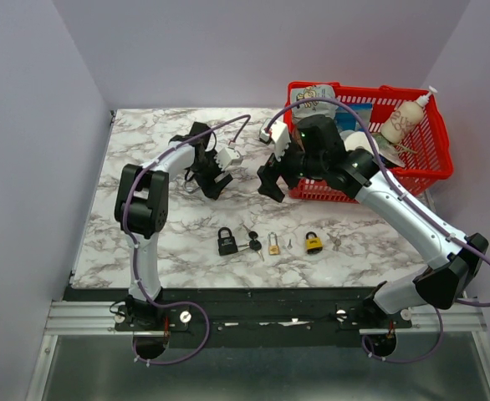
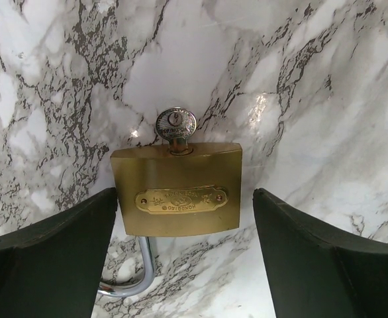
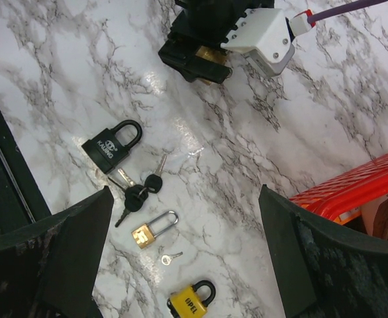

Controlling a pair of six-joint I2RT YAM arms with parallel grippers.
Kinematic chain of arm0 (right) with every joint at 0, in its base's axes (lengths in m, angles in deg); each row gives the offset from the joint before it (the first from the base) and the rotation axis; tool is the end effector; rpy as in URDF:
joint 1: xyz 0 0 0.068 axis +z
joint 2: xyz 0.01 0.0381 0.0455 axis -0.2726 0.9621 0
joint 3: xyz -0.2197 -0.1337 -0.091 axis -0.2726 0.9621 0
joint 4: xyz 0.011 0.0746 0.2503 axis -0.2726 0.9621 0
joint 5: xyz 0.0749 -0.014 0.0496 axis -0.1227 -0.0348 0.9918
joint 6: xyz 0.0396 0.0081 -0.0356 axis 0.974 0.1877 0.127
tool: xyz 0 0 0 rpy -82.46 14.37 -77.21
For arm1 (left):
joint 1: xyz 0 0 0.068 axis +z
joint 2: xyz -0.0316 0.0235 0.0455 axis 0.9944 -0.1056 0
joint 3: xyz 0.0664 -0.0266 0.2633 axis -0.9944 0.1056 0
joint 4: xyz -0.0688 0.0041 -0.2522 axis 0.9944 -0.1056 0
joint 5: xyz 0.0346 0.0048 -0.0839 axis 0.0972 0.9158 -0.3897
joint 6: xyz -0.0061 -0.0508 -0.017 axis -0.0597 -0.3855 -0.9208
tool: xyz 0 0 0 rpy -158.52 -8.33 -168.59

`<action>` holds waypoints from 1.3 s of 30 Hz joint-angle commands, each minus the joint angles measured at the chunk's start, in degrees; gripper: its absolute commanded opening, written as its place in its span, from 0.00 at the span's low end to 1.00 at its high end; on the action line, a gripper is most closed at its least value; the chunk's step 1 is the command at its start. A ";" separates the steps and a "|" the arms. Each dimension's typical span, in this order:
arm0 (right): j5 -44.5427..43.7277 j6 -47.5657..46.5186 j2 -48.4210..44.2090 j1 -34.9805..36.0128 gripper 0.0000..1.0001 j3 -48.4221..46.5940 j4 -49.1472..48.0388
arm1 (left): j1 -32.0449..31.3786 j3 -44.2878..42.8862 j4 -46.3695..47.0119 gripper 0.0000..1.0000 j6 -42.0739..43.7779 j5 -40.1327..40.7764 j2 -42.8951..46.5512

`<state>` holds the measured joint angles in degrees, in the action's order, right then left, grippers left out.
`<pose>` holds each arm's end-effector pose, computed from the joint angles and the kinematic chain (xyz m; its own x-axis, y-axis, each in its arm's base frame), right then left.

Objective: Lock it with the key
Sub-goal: Pick up the lock from the center of the board.

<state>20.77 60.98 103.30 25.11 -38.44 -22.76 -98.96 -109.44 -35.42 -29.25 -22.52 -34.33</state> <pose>0.2331 0.2152 0.3923 -0.2067 -0.5121 -0.8337 -0.8849 0.4614 -0.0640 0.4083 -0.1230 0.1714 -0.4657 0.7633 -0.4479 0.8696 0.4886 -0.0715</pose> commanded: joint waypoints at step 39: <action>16.17 25.25 13.98 0.12 0.99 -8.33 -9.84 | 4.13 27.81 8.46 0.11 8.27 -10.71 52.33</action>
<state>30.94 77.89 113.03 25.09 -42.85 -30.17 -95.03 -82.36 -28.19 -24.05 -29.03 9.89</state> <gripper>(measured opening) 0.995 0.736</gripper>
